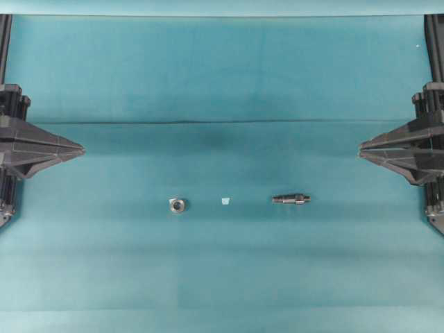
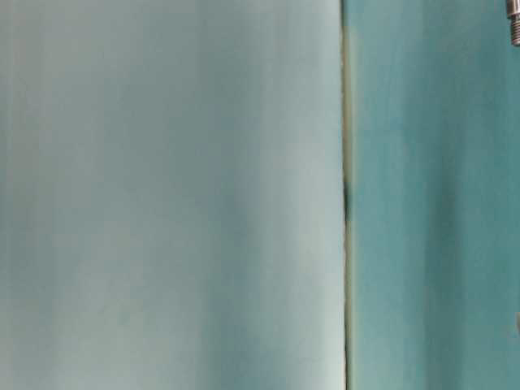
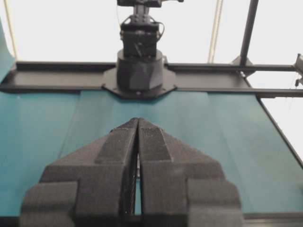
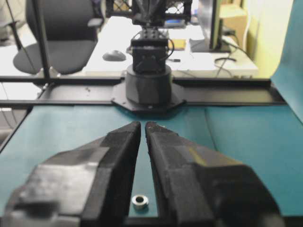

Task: Insert the washer onto the shaft with both hands.
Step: 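Move both grippers inward toward the washer and the threaded shaft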

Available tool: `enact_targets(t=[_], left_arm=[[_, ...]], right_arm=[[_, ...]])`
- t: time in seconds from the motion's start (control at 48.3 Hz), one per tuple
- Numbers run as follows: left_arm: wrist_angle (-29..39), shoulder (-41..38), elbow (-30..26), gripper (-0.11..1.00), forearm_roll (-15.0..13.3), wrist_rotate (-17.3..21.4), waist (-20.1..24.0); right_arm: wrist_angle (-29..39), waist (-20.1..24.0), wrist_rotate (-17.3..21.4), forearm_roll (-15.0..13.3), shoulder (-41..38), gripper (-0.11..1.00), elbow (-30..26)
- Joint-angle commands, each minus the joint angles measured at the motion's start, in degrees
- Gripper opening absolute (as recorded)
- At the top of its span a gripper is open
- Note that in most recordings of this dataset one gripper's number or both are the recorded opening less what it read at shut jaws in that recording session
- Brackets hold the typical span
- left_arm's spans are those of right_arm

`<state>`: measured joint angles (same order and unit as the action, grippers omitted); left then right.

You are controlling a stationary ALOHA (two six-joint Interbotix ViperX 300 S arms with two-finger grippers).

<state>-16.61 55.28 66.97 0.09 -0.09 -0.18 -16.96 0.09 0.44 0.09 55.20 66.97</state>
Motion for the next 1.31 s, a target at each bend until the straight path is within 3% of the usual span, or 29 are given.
enact_targets(t=[0.0, 0.083, 0.249, 0.456, 0.684, 1.284], left_arm=[[1.6, -2.4, -1.7, 0.02, 0.7, -1.8, -1.0], [3.5, -4.2, -2.9, 0.02, 0.7, -3.0, -1.3], [5.3, -7.0, -5.1, 0.02, 0.7, -3.6, -1.8], [10.5, -10.3, -7.7, 0.02, 0.7, -3.7, -1.8], [18.6, -14.9, -12.0, 0.02, 0.7, -3.7, -1.8], [32.3, -32.3, -24.7, 0.02, 0.7, -3.5, -1.9]], right_arm=[[0.0, 0.5, 0.3, 0.2, -0.4, 0.0, -0.3], [1.0, 0.9, 0.8, 0.9, -0.4, 0.05, -0.4], [3.8, 1.1, 3.8, 1.3, -0.4, -0.08, -0.6], [10.2, 1.1, 6.8, 1.2, -1.6, -0.09, -2.5], [17.7, 1.1, 7.8, 1.3, -5.4, -0.09, -5.4], [33.7, 1.1, 8.2, 1.4, -23.0, -0.09, -13.8]])
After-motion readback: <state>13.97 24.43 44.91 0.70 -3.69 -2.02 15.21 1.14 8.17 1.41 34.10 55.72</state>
